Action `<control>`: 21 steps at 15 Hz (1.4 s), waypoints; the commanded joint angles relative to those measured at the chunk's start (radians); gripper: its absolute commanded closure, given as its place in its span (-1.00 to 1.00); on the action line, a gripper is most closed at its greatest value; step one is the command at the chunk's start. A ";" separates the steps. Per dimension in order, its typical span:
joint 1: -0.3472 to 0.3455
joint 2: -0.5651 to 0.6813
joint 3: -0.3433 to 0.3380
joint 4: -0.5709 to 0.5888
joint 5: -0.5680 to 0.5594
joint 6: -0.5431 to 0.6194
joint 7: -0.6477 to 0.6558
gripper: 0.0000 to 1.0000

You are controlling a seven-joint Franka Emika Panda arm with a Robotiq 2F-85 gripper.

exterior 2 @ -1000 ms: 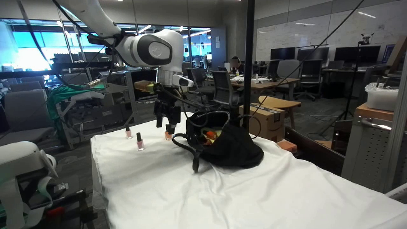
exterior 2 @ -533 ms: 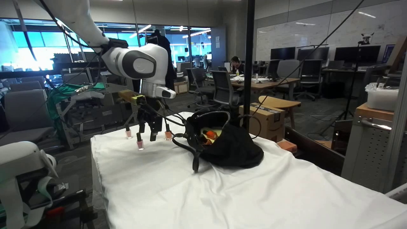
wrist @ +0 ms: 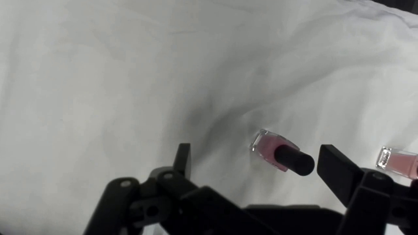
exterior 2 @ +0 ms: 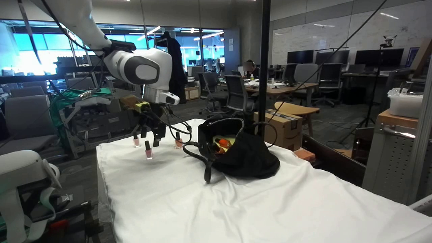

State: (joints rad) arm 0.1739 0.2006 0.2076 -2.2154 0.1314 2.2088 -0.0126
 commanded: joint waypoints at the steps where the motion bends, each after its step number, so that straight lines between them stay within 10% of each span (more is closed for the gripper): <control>1: -0.004 0.003 0.011 -0.007 0.069 0.047 -0.059 -1.00; 21: 0.101 0.079 -0.010 -0.132 -0.047 0.420 0.197 -1.00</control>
State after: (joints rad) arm 0.2396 0.2865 0.2131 -2.3111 0.1428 2.5583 0.1124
